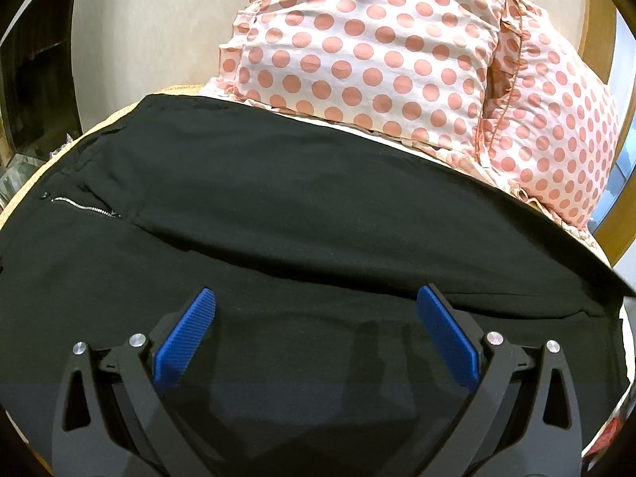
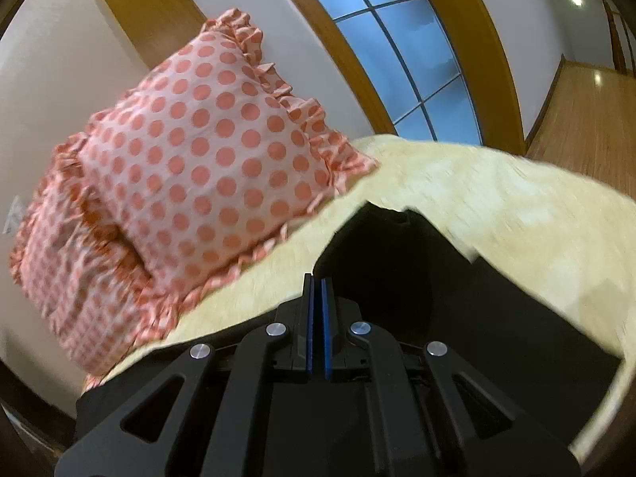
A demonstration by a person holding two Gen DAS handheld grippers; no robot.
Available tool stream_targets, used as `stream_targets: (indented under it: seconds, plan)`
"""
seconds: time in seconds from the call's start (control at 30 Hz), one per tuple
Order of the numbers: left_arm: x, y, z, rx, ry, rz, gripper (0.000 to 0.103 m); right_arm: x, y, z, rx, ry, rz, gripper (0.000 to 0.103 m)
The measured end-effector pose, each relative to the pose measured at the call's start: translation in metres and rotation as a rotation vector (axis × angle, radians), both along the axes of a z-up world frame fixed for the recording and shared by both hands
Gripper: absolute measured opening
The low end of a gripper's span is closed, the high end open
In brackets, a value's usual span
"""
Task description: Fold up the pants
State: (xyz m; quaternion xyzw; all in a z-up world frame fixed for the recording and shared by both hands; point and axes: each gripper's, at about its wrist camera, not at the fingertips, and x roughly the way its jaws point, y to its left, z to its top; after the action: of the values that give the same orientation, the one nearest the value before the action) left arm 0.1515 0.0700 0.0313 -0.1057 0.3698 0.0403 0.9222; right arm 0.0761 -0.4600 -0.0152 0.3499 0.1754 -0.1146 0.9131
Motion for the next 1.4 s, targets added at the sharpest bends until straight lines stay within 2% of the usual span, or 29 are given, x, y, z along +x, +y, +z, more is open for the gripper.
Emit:
stream_targets:
  seconds: [0.13,0.23,0.33,0.37,0.4,0.43,0.47,0.57,0.7,0.77,0.8,0.83,0.93,1.0,1.03,1.13,1.3,1.33,1.4]
  plan:
    - [-0.001,-0.001,0.001,0.017,-0.005,0.004,0.101,-0.04,0.006,-0.035,0.081,0.018,-0.014,0.003]
    - [0.0,-0.003,0.0,0.033,0.002,0.003,0.101,-0.044,-0.003,-0.06,0.198,0.06,0.006,0.003]
    - [-0.001,-0.005,0.0,0.051,0.003,0.001,0.101,-0.045,-0.012,-0.068,0.283,0.051,0.012,0.006]
    - [-0.002,-0.005,0.001,0.056,-0.002,0.005,0.101,-0.046,-0.015,-0.069,0.304,0.05,0.014,0.008]
    - [-0.002,-0.006,0.001,0.061,-0.005,0.006,0.101,-0.045,-0.017,-0.071,0.33,0.044,0.017,0.016]
    - [-0.002,-0.006,0.001,0.065,-0.007,0.006,0.101,-0.045,-0.02,-0.073,0.35,0.034,0.018,0.028]
    - [-0.002,-0.007,0.001,0.07,-0.007,0.007,0.101,-0.045,-0.022,-0.075,0.37,0.024,0.019,0.034]
    - [-0.001,-0.007,0.001,0.073,0.0,0.0,0.101,-0.045,-0.025,-0.076,0.407,-0.018,0.026,0.039]
    - [0.002,-0.005,-0.001,0.051,0.018,-0.012,0.101,-0.04,-0.027,-0.079,0.421,-0.047,0.008,0.037]
    - [0.003,-0.003,-0.003,0.026,0.022,-0.014,0.101,-0.032,-0.026,-0.079,0.411,-0.022,-0.014,0.029]
    - [0.003,-0.001,-0.003,0.015,0.021,-0.013,0.101,-0.029,-0.027,-0.082,0.419,-0.014,-0.01,0.019]
    - [0.002,0.0,-0.003,0.001,0.015,-0.015,0.101,-0.027,-0.027,-0.084,0.435,-0.014,0.002,0.003]
    - [0.0,0.006,-0.001,-0.036,-0.002,-0.035,0.101,-0.039,-0.032,-0.083,0.468,-0.088,0.019,0.003]
    - [-0.005,0.012,0.003,-0.04,-0.011,-0.038,0.101,-0.059,-0.036,-0.072,0.446,-0.17,0.034,0.002]
    - [-0.006,0.015,0.007,-0.038,-0.013,-0.039,0.101,-0.068,-0.037,-0.069,0.428,-0.18,0.029,0.002]
    - [-0.005,0.03,0.025,-0.033,-0.01,-0.039,0.101,-0.089,-0.04,-0.071,0.414,-0.168,0.017,0.002]
    - [0.027,0.069,0.058,-0.092,0.037,0.002,0.101,-0.089,-0.044,-0.094,0.463,-0.12,0.021,0.002]
    - [0.034,0.074,0.062,-0.094,0.03,0.008,0.101,-0.087,-0.044,-0.095,0.465,-0.118,0.019,0.002]
    - [0.052,0.084,0.07,-0.113,-0.038,-0.017,0.101,-0.085,-0.045,-0.098,0.467,-0.112,0.023,0.002]
